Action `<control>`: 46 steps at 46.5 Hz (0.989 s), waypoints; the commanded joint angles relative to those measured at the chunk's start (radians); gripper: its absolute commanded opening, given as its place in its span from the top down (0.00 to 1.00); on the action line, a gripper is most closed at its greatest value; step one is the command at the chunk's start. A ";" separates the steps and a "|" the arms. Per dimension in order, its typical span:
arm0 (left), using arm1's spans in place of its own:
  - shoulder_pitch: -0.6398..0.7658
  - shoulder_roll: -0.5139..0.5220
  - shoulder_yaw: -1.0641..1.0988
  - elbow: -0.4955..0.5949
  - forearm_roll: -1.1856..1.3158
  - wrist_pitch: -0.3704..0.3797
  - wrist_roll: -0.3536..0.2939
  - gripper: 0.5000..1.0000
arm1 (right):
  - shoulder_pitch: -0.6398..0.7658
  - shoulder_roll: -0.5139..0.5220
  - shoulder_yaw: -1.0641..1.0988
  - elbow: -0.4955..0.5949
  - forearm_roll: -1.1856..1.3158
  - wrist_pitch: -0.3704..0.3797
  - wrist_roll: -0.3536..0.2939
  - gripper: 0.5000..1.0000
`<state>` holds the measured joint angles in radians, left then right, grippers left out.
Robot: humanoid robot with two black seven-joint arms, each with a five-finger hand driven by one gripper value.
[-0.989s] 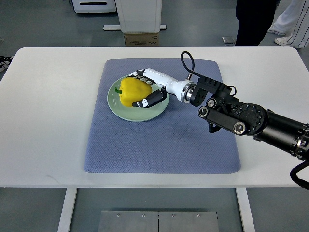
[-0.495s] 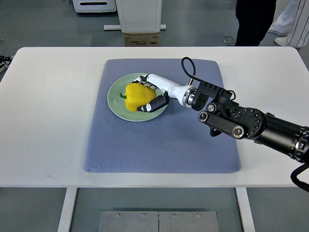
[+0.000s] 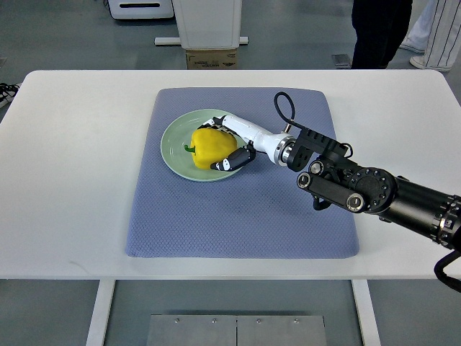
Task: Place yellow pepper on plate with right hand
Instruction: 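Open the right hand and release the pepper on the plate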
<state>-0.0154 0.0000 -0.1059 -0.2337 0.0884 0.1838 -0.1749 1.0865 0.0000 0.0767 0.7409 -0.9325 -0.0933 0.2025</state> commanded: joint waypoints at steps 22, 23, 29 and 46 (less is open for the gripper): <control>0.000 0.000 0.000 0.001 0.001 0.000 0.000 0.00 | 0.007 -0.031 0.087 0.005 0.040 -0.006 0.003 0.01; 0.000 0.000 0.000 0.001 0.001 -0.001 0.000 0.00 | 0.006 -0.040 0.092 0.005 0.044 -0.006 0.003 0.01; 0.000 0.000 0.000 -0.001 -0.001 0.000 0.000 0.00 | 0.004 -0.101 0.117 0.005 0.090 -0.006 0.003 0.01; 0.000 0.000 0.000 -0.001 0.001 0.000 0.000 0.00 | -0.094 -0.196 0.337 -0.005 0.179 -0.006 -0.001 0.01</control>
<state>-0.0153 0.0000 -0.1058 -0.2335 0.0888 0.1841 -0.1751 1.0171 -0.1943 0.3564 0.7408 -0.7567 -0.1000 0.2043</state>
